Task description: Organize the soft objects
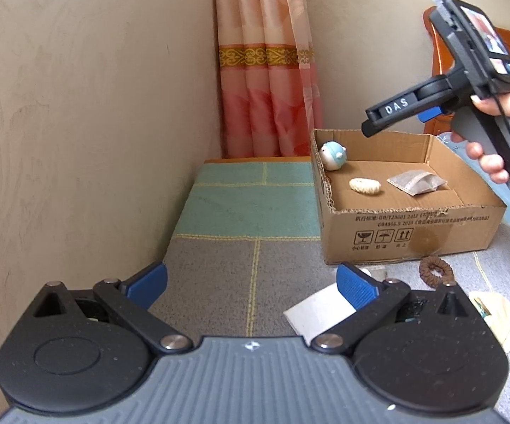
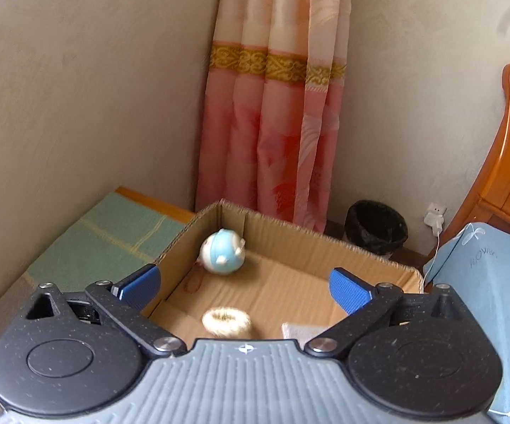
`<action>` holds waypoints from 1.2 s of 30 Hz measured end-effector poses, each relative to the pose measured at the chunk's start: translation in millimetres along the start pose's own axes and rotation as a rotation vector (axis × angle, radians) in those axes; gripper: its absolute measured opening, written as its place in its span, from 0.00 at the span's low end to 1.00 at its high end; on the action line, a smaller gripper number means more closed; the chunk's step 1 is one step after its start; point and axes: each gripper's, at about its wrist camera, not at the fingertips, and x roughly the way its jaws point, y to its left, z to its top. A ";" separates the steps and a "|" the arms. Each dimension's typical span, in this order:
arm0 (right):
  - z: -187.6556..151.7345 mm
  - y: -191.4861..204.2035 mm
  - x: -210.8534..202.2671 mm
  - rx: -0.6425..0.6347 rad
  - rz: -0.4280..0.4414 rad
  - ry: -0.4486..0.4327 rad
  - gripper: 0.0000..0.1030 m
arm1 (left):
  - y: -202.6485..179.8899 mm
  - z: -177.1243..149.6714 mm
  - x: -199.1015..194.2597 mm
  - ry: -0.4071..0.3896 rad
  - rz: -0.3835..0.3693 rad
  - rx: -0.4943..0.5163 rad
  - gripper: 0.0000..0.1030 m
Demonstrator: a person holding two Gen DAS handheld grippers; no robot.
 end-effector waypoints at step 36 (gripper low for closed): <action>-184.0 4.5 -92.5 0.046 -0.117 0.192 1.00 | -34.8 -34.0 -24.7 0.059 -0.148 0.091 0.99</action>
